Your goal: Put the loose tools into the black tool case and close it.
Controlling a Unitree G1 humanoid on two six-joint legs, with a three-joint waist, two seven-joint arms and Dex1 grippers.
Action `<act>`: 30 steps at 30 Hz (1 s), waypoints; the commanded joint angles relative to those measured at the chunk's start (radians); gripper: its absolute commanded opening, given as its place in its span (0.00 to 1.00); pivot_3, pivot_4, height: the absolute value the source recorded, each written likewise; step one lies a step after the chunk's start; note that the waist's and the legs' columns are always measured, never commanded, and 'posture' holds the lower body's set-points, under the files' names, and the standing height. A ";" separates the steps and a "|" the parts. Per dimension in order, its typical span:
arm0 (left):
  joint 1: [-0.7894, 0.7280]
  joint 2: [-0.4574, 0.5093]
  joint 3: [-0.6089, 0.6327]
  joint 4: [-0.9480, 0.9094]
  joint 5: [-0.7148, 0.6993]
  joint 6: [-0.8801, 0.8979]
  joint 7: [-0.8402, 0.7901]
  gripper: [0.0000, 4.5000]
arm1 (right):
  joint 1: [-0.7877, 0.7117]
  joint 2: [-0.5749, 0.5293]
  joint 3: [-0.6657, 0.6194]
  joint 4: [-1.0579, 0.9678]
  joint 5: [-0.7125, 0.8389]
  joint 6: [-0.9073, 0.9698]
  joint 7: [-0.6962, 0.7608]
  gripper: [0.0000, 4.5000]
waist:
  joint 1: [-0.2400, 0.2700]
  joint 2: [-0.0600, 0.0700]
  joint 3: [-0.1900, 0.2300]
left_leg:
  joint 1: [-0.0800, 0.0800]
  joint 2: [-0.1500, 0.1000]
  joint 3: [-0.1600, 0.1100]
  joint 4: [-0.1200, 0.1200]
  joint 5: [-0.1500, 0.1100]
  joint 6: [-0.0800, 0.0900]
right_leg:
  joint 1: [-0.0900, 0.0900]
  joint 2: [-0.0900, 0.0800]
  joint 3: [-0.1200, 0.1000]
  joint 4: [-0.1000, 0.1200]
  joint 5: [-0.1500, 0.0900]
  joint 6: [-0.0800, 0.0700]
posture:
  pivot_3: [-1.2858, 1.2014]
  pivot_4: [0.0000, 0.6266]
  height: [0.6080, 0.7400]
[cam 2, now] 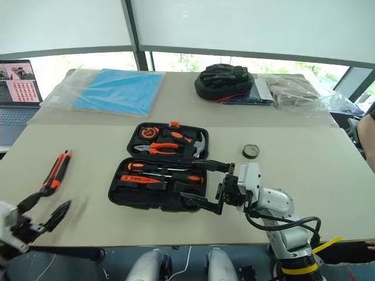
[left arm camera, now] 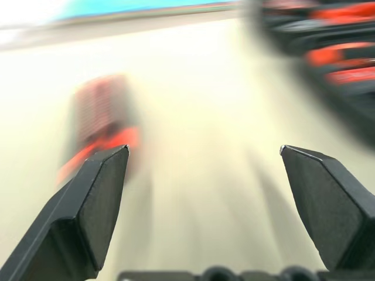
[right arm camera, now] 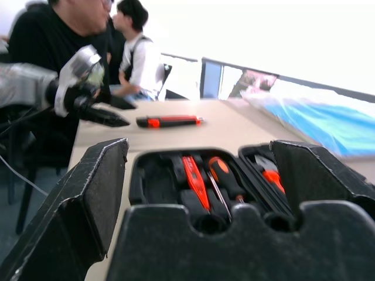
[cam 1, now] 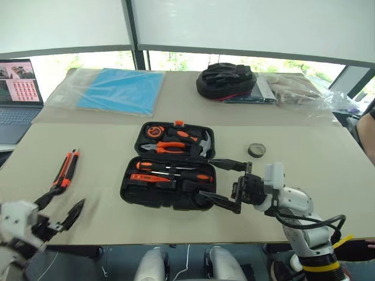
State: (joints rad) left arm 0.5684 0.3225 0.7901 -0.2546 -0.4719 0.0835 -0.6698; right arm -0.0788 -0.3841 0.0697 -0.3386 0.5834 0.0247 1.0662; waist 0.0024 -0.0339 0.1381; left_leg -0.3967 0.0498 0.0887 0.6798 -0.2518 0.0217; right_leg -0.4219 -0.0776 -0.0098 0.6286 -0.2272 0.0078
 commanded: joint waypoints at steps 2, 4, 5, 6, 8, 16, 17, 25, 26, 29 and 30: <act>0.037 -0.056 0.100 -0.007 -0.073 0.012 0.131 0.99 | -0.011 0.031 -0.002 -0.023 0.042 -0.047 0.025 1.00 | 0.011 -0.001 0.001 | 0.000 0.000 -0.001 0.000 0.000 0.000 | -0.001 0.000 -0.001 0.000 -0.002 -0.002 | 0.52 0.24 1.00; 0.019 -0.041 0.099 -0.015 -0.109 0.047 0.155 0.99 | -0.010 0.041 0.008 -0.025 0.039 -0.047 0.025 1.00 | 0.015 -0.001 0.001 | 0.001 0.000 -0.002 0.000 0.000 0.000 | -0.002 0.000 -0.003 0.000 -0.004 -0.003 | 0.52 0.24 1.00; 0.005 -0.024 0.096 -0.021 -0.134 0.078 0.165 0.99 | -0.009 0.044 0.012 -0.028 0.037 -0.047 0.025 1.00 | 0.016 -0.001 0.001 | 0.001 0.000 -0.002 0.000 0.000 0.000 | -0.002 0.000 -0.003 0.000 -0.005 -0.004 | 0.52 0.24 1.00; -0.022 0.011 0.086 -0.021 -0.151 0.126 0.181 0.99 | -0.008 0.044 0.012 -0.032 0.040 -0.039 0.023 1.00 | 0.016 -0.001 0.000 | 0.002 0.000 -0.001 0.000 0.000 0.000 | -0.002 0.000 -0.003 0.001 -0.005 -0.003 | 0.52 0.24 1.00; -0.077 0.096 0.058 -0.008 -0.160 0.217 0.197 0.99 | -0.009 0.035 0.007 -0.033 0.041 -0.030 0.024 1.00 | 0.017 -0.002 0.000 | 0.002 0.000 -0.002 0.000 0.000 0.000 | -0.002 0.000 -0.003 0.001 -0.005 -0.004 | 0.52 0.24 1.00; -0.439 0.411 -0.141 0.206 -0.098 0.545 0.266 0.99 | -0.045 0.001 -0.012 0.019 0.040 -0.027 0.033 1.00 | 0.005 -0.003 0.000 | 0.002 -0.001 0.000 -0.001 0.001 -0.001 | 0.000 0.001 -0.002 0.003 0.001 0.000 | 0.52 0.24 1.00; -0.479 0.438 -0.175 0.256 -0.074 0.561 0.258 0.99 | -0.049 0.003 -0.011 0.023 0.036 -0.031 0.035 1.00 | 0.002 -0.003 0.000 | 0.002 -0.001 0.001 -0.001 0.001 -0.001 | 0.000 0.001 -0.002 0.003 0.001 0.000 | 0.52 0.24 1.00; -0.661 0.490 -0.322 0.482 0.008 0.589 0.196 0.99 | -0.047 0.010 -0.010 0.022 0.021 -0.042 0.028 1.00 | -0.012 -0.003 0.001 | 0.002 0.000 0.000 -0.005 0.000 -0.003 | -0.001 0.002 -0.002 0.004 0.001 -0.001 | 0.52 0.24 1.00; -0.675 0.488 -0.331 0.495 0.006 0.580 0.174 0.87 | -0.041 0.009 -0.011 0.013 0.021 -0.040 0.024 1.00 | -0.011 -0.002 0.001 | 0.002 -0.001 0.001 -0.005 0.000 -0.004 | -0.001 0.001 -0.002 0.004 0.001 -0.001 | 0.52 0.24 1.00; -0.694 0.491 -0.342 0.514 0.016 0.547 0.128 0.64 | -0.027 0.001 -0.016 -0.008 0.023 -0.036 0.018 1.00 | -0.004 -0.002 0.001 | 0.002 -0.001 0.001 -0.004 0.000 -0.004 | -0.001 0.000 -0.002 0.004 0.001 -0.001 | 0.52 0.24 1.00; -0.700 0.494 -0.333 0.510 0.019 0.508 0.109 0.58 | -0.019 -0.007 -0.021 -0.018 0.024 -0.033 0.017 1.00 | -0.002 -0.002 0.001 | 0.002 -0.001 0.001 -0.004 0.000 -0.004 | -0.001 0.000 -0.002 0.004 0.001 -0.001 | 0.52 0.24 1.00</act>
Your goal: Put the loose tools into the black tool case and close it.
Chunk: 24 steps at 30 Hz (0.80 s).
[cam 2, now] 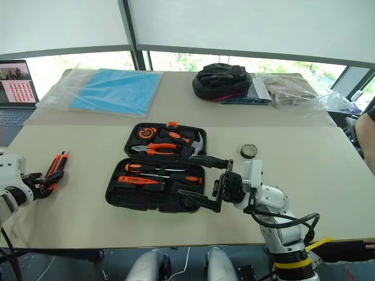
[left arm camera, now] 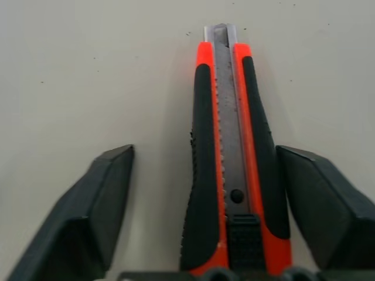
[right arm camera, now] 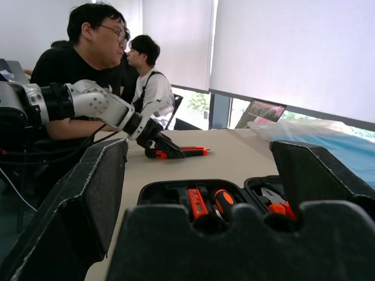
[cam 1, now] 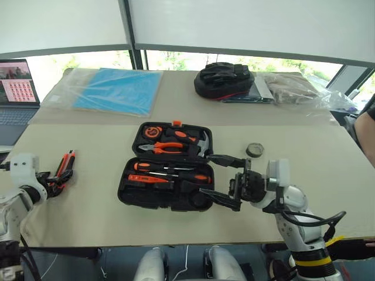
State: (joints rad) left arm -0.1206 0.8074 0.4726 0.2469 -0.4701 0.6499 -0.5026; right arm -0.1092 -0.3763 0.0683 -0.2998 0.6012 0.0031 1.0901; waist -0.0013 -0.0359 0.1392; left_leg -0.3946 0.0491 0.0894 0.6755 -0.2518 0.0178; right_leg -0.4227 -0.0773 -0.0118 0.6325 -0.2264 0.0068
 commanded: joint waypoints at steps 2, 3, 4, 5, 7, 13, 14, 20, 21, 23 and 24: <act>-0.026 0.015 -0.004 -0.010 0.011 -0.137 -0.116 0.42 | 0.023 -0.031 -0.032 -0.073 0.009 -0.005 -0.012 1.00 | 0.004 0.000 0.000 | 0.000 0.000 0.000 0.000 0.000 0.000 | 0.000 0.000 0.000 0.000 0.000 0.000 | 0.52 0.24 1.00; -0.032 0.021 -0.008 -0.043 0.006 -0.187 -0.161 0.39 | 0.029 -0.042 -0.040 -0.082 0.013 0.000 -0.017 1.00 | 0.006 -0.001 0.000 | -0.001 0.000 0.000 0.000 0.000 0.000 | -0.001 0.000 0.000 -0.001 0.000 0.000 | 0.52 0.24 1.00; -0.037 0.031 -0.023 -0.079 -0.003 -0.231 -0.229 0.38 | 0.037 -0.056 -0.051 -0.095 0.019 0.008 -0.023 1.00 | 0.008 -0.002 0.001 | -0.002 0.000 0.000 0.000 0.000 0.000 | -0.001 0.000 0.000 -0.001 0.000 0.000 | 0.52 0.24 1.00; -0.038 0.041 -0.041 -0.114 -0.015 -0.276 -0.306 0.38 | 0.045 -0.071 -0.061 -0.109 0.025 0.017 -0.029 1.00 | 0.010 -0.002 0.001 | -0.003 0.000 0.000 0.001 0.000 0.000 | -0.002 0.000 0.000 -0.001 0.000 0.000 | 0.52 0.24 1.00; -0.027 0.068 -0.088 -0.181 -0.036 -0.340 -0.477 0.38 | 0.068 -0.111 -0.081 -0.141 0.040 0.045 -0.035 1.00 | 0.013 -0.003 0.001 | -0.004 0.000 -0.001 0.001 0.000 0.000 | -0.002 0.000 -0.001 -0.001 0.000 0.000 | 0.52 0.24 1.00; -0.085 0.144 -0.356 -0.273 0.064 -0.579 -0.857 0.38 | 0.177 -0.309 -0.166 -0.241 0.062 0.176 -0.028 1.00 | 0.014 0.001 0.002 | -0.004 0.000 0.001 0.001 -0.001 0.001 | -0.002 -0.002 0.000 -0.003 0.000 -0.001 | 0.52 0.24 1.00; -0.100 0.147 -0.398 -0.282 0.077 -0.600 -0.900 0.38 | 0.190 -0.332 -0.177 -0.256 0.064 0.192 -0.030 1.00 | 0.013 0.001 0.003 | -0.004 0.000 0.002 0.001 -0.001 0.001 | -0.002 -0.001 0.000 -0.003 0.000 -0.001 | 0.52 0.24 1.00; -0.187 0.129 -0.576 -0.270 0.185 -0.663 -0.987 0.38 | 0.232 -0.393 -0.182 -0.319 0.060 0.276 -0.072 1.00 | 0.012 0.001 0.003 | -0.005 0.000 0.003 0.001 -0.001 0.001 | -0.003 0.004 0.001 -0.003 -0.001 -0.001 | 0.52 0.24 1.00; -0.197 0.123 -0.594 -0.262 0.206 -0.671 -0.983 0.38 | 0.231 -0.392 -0.178 -0.327 0.059 0.286 -0.083 1.00 | 0.012 0.001 0.003 | -0.005 0.000 0.003 0.001 -0.001 0.001 | -0.002 0.005 0.001 -0.003 -0.001 -0.001 | 0.52 0.24 1.00; -0.213 0.102 -0.618 -0.260 0.226 -0.665 -0.962 0.38 | 0.225 -0.385 -0.169 -0.339 0.056 0.295 -0.100 1.00 | 0.013 0.001 0.003 | -0.005 0.000 0.003 0.002 -0.001 0.001 | -0.002 0.005 0.002 -0.003 -0.001 0.000 | 0.52 0.24 1.00; -0.218 0.097 -0.629 -0.261 0.238 -0.661 -0.956 0.38 | 0.222 -0.382 -0.165 -0.343 0.054 0.299 -0.105 1.00 | 0.014 0.001 0.003 | -0.005 0.000 0.003 0.002 -0.001 0.001 | -0.002 0.005 0.002 -0.003 -0.001 0.000 | 0.52 0.24 1.00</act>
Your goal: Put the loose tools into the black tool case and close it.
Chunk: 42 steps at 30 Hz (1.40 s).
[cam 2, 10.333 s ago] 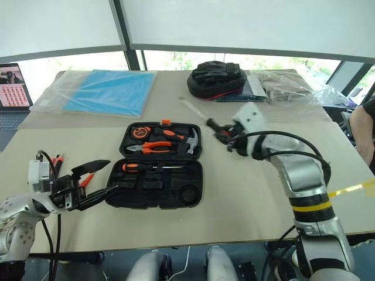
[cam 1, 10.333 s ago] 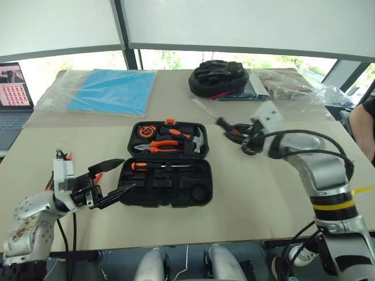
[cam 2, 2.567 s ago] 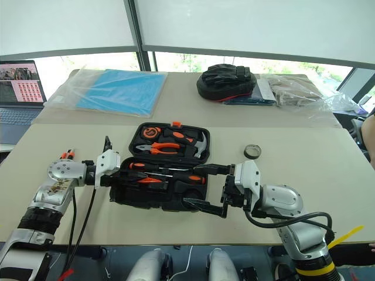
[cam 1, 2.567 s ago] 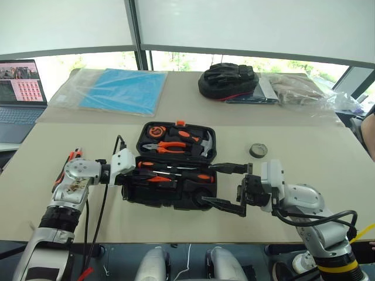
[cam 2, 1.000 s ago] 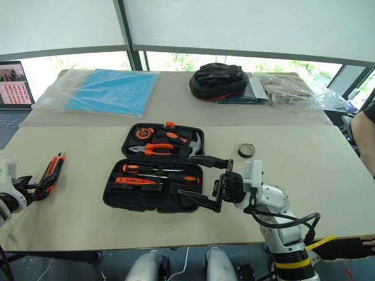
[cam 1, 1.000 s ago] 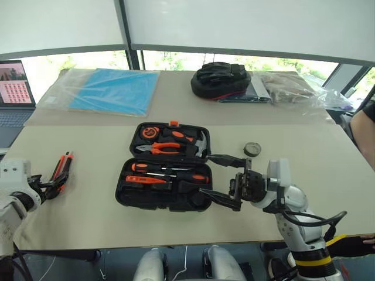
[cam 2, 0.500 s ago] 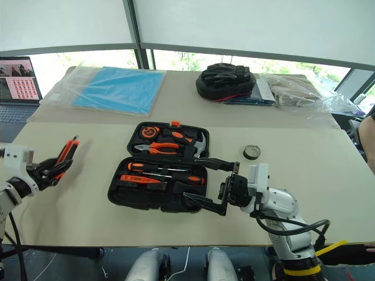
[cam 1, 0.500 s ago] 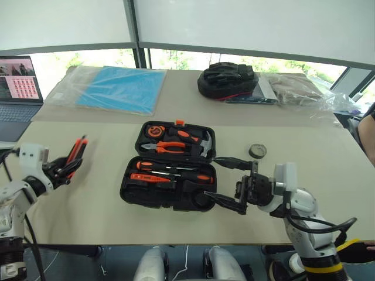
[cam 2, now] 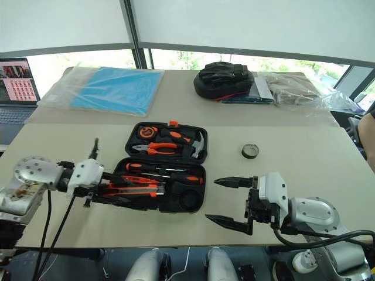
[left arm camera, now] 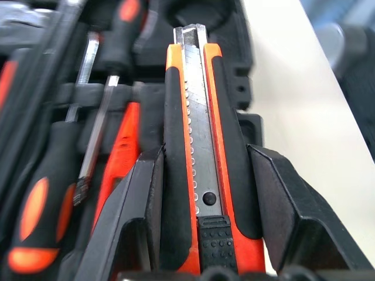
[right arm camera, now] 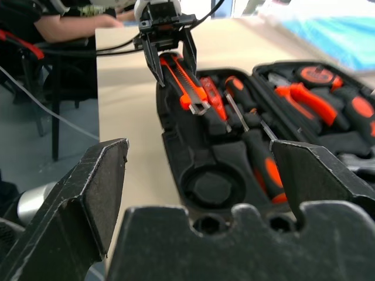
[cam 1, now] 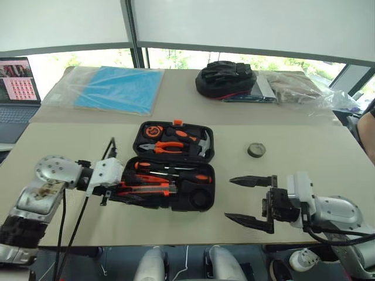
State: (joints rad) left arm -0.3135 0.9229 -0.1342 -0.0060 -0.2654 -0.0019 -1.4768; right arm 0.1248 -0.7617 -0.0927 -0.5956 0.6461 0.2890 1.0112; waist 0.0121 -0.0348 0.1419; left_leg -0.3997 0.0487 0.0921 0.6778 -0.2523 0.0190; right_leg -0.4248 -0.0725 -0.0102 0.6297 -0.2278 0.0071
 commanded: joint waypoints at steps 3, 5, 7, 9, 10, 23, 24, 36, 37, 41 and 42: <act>-0.043 -0.029 -0.062 0.000 0.088 -0.019 0.027 0.38 | -0.025 0.007 0.010 -0.055 0.006 0.023 -0.038 1.00 | 0.000 0.000 0.000 | -0.001 -0.001 -0.001 0.001 0.000 0.000 | 0.000 -0.001 0.000 0.000 0.000 0.002 | 0.52 0.24 1.00; -0.070 -0.045 -0.091 0.010 0.129 -0.024 0.045 0.38 | -0.037 0.008 0.019 -0.058 0.008 0.033 -0.044 1.00 | 0.000 0.000 0.000 | -0.001 -0.001 -0.002 0.001 0.000 0.000 | 0.000 -0.001 0.000 0.000 0.000 0.002 | 0.52 0.24 1.00; -0.089 -0.057 -0.103 0.012 0.146 -0.007 0.059 0.38 | -0.041 0.008 0.024 -0.061 0.010 0.039 -0.045 1.00 | 0.000 0.000 0.000 | 0.000 -0.001 -0.002 0.001 0.000 0.000 | 0.001 -0.001 0.000 0.000 0.000 0.002 | 0.52 0.24 1.00; -0.101 -0.050 -0.122 0.017 0.178 -0.022 0.050 0.38 | -0.045 0.008 0.031 -0.063 0.010 0.044 -0.048 1.00 | 0.002 0.000 0.000 | -0.001 -0.002 -0.002 0.002 0.000 0.000 | 0.001 -0.001 0.000 0.000 0.000 0.003 | 0.52 0.24 1.00; -0.104 -0.053 -0.128 0.015 0.179 -0.012 0.048 0.38 | -0.049 0.008 0.035 -0.062 0.011 0.048 -0.048 1.00 | 0.004 0.000 0.000 | -0.001 -0.002 -0.002 0.002 0.000 0.000 | 0.001 -0.001 0.000 0.000 0.000 0.003 | 0.52 0.24 1.00; -0.100 -0.092 -0.166 0.000 0.185 0.037 0.041 0.38 | -0.082 0.015 0.081 -0.047 0.005 0.063 -0.055 1.00 | 0.011 0.000 0.000 | 0.000 -0.003 -0.003 0.003 0.000 0.001 | 0.003 -0.003 0.000 0.000 0.001 0.004 | 0.52 0.24 1.00; -0.100 -0.092 -0.167 -0.001 0.186 0.040 0.042 0.38 | -0.084 0.015 0.081 -0.048 0.006 0.065 -0.055 1.00 | 0.012 0.000 0.000 | 0.000 -0.003 -0.003 0.003 0.000 0.001 | 0.003 -0.003 0.000 0.000 0.001 0.004 | 0.52 0.24 1.00; -0.100 -0.170 -0.003 0.012 -0.035 0.084 0.058 0.99 | -0.110 0.030 0.090 -0.034 0.007 0.083 -0.053 1.00 | 0.001 0.000 0.000 | -0.002 -0.003 -0.004 0.003 -0.001 0.003 | 0.001 -0.003 0.000 0.000 0.000 0.005 | 0.52 0.24 1.00; -0.111 -0.175 0.024 0.022 -0.068 0.093 0.055 0.99 | -0.110 0.033 0.089 -0.030 0.008 0.082 -0.052 1.00 | 0.000 0.000 0.000 | -0.003 -0.003 -0.004 0.003 -0.001 0.004 | 0.001 -0.003 0.000 0.000 0.000 0.005 | 0.52 0.24 1.00; -0.116 -0.169 0.063 0.052 -0.117 0.078 0.024 0.87 | -0.106 0.050 0.085 -0.010 0.010 0.069 -0.047 1.00 | 0.000 0.000 0.000 | -0.002 -0.003 -0.005 0.004 -0.001 0.003 | 0.001 -0.002 -0.001 0.001 0.000 0.005 | 0.52 0.24 1.00; -0.106 -0.167 0.063 0.060 -0.109 0.044 0.011 0.81 | -0.103 0.055 0.085 -0.003 0.007 0.063 -0.044 1.00 | 0.000 0.000 0.000 | -0.002 -0.003 -0.005 0.004 -0.001 0.003 | 0.002 -0.003 0.000 0.001 0.000 0.005 | 0.52 0.24 1.00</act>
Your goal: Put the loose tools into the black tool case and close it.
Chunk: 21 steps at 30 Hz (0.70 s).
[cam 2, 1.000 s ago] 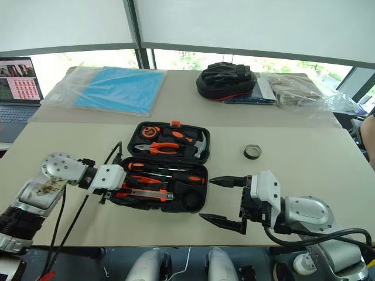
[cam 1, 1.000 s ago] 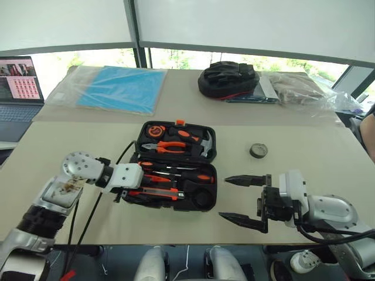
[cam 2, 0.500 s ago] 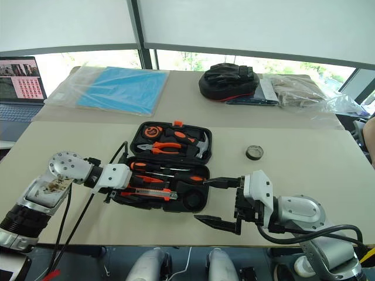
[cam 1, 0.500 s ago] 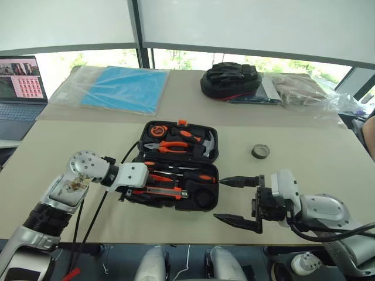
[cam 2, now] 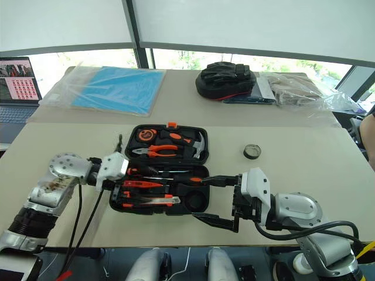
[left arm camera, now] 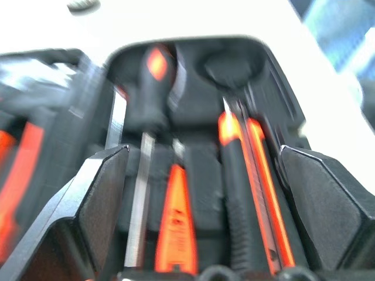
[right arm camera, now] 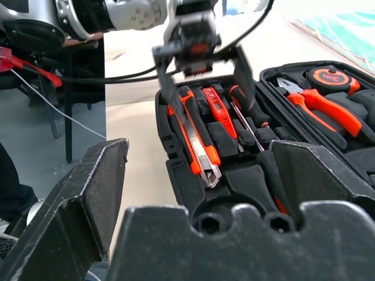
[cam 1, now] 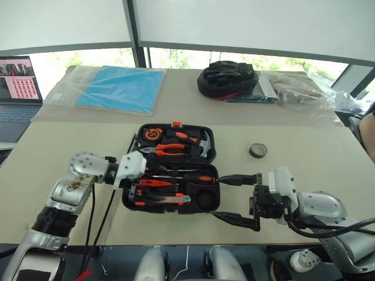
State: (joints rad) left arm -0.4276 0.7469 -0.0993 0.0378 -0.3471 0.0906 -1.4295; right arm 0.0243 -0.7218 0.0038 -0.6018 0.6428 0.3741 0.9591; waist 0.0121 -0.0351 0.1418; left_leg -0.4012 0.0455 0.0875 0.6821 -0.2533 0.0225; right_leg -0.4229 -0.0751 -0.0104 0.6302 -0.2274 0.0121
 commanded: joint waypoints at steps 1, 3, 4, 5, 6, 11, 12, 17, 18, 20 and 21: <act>0.019 0.009 0.027 0.024 -0.021 -0.080 -0.048 0.74 | 0.000 0.021 -0.012 0.011 0.007 -0.028 0.011 1.00 | 0.000 0.000 0.000 | 0.001 0.000 0.000 0.000 0.000 0.000 | 0.001 0.000 0.000 0.000 0.000 0.000 | 0.52 0.24 1.00; 0.043 0.003 0.023 0.035 -0.009 -0.131 -0.059 0.55 | 0.009 0.030 -0.013 0.024 -0.003 -0.041 0.018 1.00 | 0.000 0.000 0.000 | 0.001 0.000 0.000 0.000 0.000 0.000 | 0.000 0.000 0.000 0.000 0.000 0.000 | 0.52 0.24 1.00; 0.053 -0.003 0.022 0.044 -0.004 -0.158 -0.063 0.49 | 0.013 0.034 -0.013 0.030 -0.008 -0.048 0.022 1.00 | 0.000 0.000 0.000 | 0.000 0.000 0.000 0.000 0.000 0.000 | 0.000 0.000 0.000 0.000 0.000 0.000 | 0.52 0.24 1.00; 0.067 -0.002 0.015 0.052 0.005 -0.179 -0.068 0.40 | 0.019 0.037 -0.013 0.036 -0.014 -0.056 0.026 1.00 | 0.000 0.000 0.000 | 0.000 0.000 0.001 0.000 0.000 0.000 | 0.000 0.000 0.000 0.000 0.000 0.000 | 0.52 0.24 1.00; 0.077 0.000 0.011 0.058 0.011 -0.193 -0.072 0.33 | 0.022 0.039 -0.013 0.041 -0.017 -0.063 0.028 1.00 | 0.000 0.000 0.000 | 0.000 0.000 0.001 0.000 0.000 0.000 | 0.000 0.000 0.000 0.000 0.000 0.000 | 0.52 0.24 1.00; 0.132 -0.022 0.002 0.080 0.028 -0.260 -0.055 0.03 | 0.037 0.049 -0.018 0.056 -0.034 -0.087 0.037 1.00 | 0.000 0.000 0.000 | 0.001 0.000 0.001 0.000 0.000 0.000 | 0.000 0.000 0.000 0.000 0.000 0.000 | 0.52 0.24 1.00; 0.140 -0.027 -0.002 0.084 0.043 -0.278 -0.044 0.03 | 0.039 0.049 -0.019 0.056 -0.036 -0.090 0.038 1.00 | 0.001 0.000 0.000 | 0.000 0.000 0.001 0.000 0.000 0.000 | 0.000 0.000 0.000 0.000 0.000 0.000 | 0.52 0.24 1.00; 0.154 -0.039 -0.030 0.096 0.096 -0.292 -0.004 0.03 | 0.043 0.051 -0.017 0.054 -0.039 -0.094 0.039 1.00 | 0.002 0.000 0.000 | 0.001 0.001 0.001 0.000 0.000 0.000 | 0.001 -0.001 0.000 0.000 0.000 0.000 | 0.52 0.24 1.00; 0.153 -0.044 -0.039 0.107 0.119 -0.308 0.010 0.03 | 0.044 0.053 -0.016 0.052 -0.039 -0.094 0.038 1.00 | 0.003 0.000 0.000 | 0.001 0.001 0.001 0.001 0.000 0.000 | 0.001 -0.001 0.000 0.000 0.000 0.000 | 0.52 0.24 1.00; 0.152 -0.052 -0.058 0.122 0.153 -0.296 0.040 0.03 | 0.045 0.054 -0.014 0.050 -0.037 -0.092 0.038 1.00 | 0.005 0.001 -0.001 | 0.002 0.001 0.001 0.001 0.000 0.000 | 0.002 -0.001 0.000 0.000 0.000 0.000 | 0.52 0.24 1.00; 0.152 -0.054 -0.066 0.128 0.163 -0.287 0.050 0.03 | 0.045 0.055 -0.013 0.049 -0.037 -0.092 0.038 1.00 | 0.008 0.002 -0.002 | 0.002 0.000 0.001 0.001 0.000 0.000 | 0.003 -0.001 0.000 0.000 0.000 0.000 | 0.52 0.24 1.00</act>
State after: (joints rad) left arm -0.2816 0.6999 -0.1256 0.1337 -0.2506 -0.2144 -1.4134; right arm 0.0668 -0.6735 0.0034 -0.5305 0.6012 0.3057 0.9951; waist 0.0198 -0.0332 0.1402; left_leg -0.3983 0.0457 0.0880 0.6828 -0.2533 0.0225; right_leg -0.4193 -0.0766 -0.0103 0.6304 -0.2269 0.0127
